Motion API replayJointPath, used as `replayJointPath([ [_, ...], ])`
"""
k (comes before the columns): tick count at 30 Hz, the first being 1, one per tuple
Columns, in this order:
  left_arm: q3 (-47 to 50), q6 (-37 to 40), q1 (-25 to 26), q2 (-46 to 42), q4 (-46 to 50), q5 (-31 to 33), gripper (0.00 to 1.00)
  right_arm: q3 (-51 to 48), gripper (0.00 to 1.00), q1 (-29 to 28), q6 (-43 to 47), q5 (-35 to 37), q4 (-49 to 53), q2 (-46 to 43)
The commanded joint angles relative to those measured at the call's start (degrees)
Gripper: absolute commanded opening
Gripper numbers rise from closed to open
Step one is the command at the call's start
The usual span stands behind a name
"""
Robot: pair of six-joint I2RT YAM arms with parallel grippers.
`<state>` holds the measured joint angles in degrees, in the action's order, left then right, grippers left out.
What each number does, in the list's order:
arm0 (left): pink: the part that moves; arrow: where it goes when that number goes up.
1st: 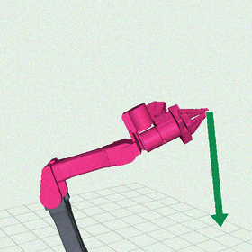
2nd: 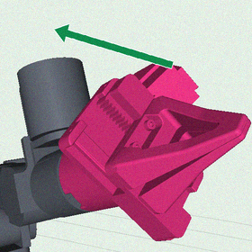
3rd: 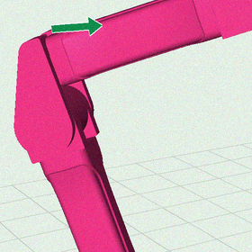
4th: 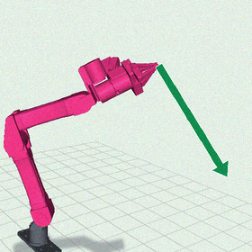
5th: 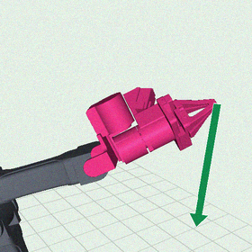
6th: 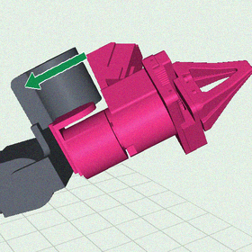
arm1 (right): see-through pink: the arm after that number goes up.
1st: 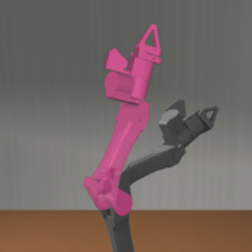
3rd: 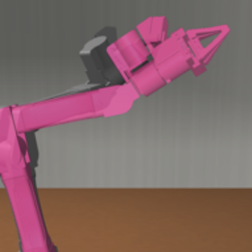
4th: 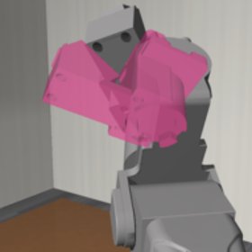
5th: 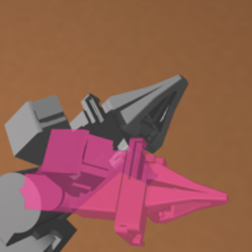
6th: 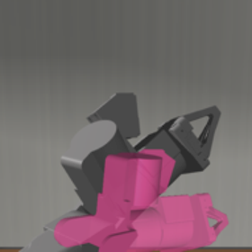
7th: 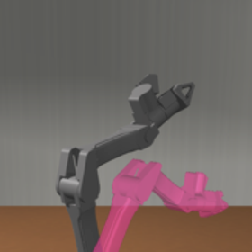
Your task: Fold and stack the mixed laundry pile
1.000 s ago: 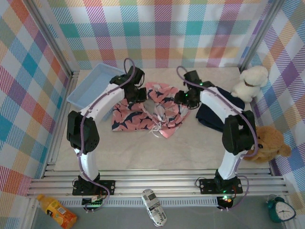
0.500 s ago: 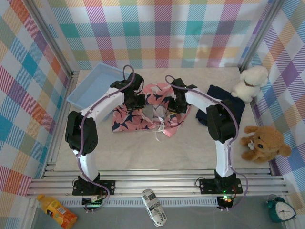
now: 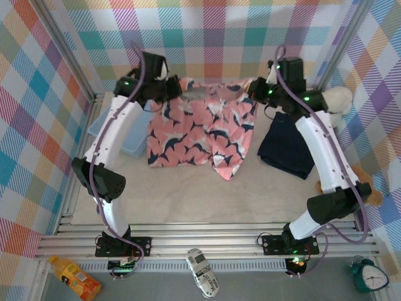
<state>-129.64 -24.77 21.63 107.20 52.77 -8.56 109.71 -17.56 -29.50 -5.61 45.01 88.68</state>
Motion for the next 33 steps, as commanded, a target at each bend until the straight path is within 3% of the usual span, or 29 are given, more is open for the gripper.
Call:
replayJointPath([
  [1,-9.73,3.01,0.07,-4.18,3.26,-6.78,0.00,7.38,0.00,-0.08,3.17,-2.91,6.28,-2.46],
  [5,-11.26,2.10,0.08,-8.79,2.20,-13.96,0.00,12.21,0.00,-0.09,1.52,-7.96,11.51,-6.24],
  [8,-11.16,-1.24,-0.30,-11.98,-1.25,-24.98,0.00,12.19,0.00,-0.08,-2.05,-12.40,12.46,-11.10],
  [10,-11.29,-5.84,-0.83,-13.09,-6.42,-33.83,0.00,11.81,0.00,-0.08,-4.04,-12.33,11.93,-14.53],
  [14,-11.71,-17.01,-2.63,-11.56,-15.45,-42.93,0.00,11.02,0.00,-0.10,-5.40,-9.02,8.97,-17.43],
  [19,-12.73,-21.19,-4.19,-3.17,-12.05,-43.18,0.00,8.63,0.00,0.28,-4.73,-4.95,6.10,-11.11],
  [23,-12.90,-17.95,-5.73,6.86,-5.39,-33.59,0.00,4.90,0.00,3.21,-3.14,1.82,3.16,-1.56],
  [24,-13.14,-17.58,-6.17,10.23,-4.80,-29.96,0.06,3.18,0.00,4.36,-3.44,3.79,1.38,1.38],
  [25,-14.08,-17.01,-6.62,14.14,-4.24,-26.07,0.38,1.12,0.01,5.79,-4.35,4.93,-0.97,4.32],
  [27,-18.73,-17.03,-7.58,22.82,-0.80,-18.06,0.99,-1.92,0.34,8.56,-4.48,3.19,-7.56,11.17],
  [28,-22.74,-16.85,-7.94,27.81,2.54,-14.59,1.00,-1.34,0.44,9.86,-5.27,1.69,-8.61,15.30],
  [30,-29.00,-17.96,-8.70,35.23,7.92,-14.83,1.00,3.15,0.65,11.90,-5.26,-1.61,-5.15,22.84],
  [33,-29.13,-14.23,-7.49,36.64,11.87,-14.97,1.00,8.36,0.77,12.44,-1.07,-2.92,2.49,28.71],
])
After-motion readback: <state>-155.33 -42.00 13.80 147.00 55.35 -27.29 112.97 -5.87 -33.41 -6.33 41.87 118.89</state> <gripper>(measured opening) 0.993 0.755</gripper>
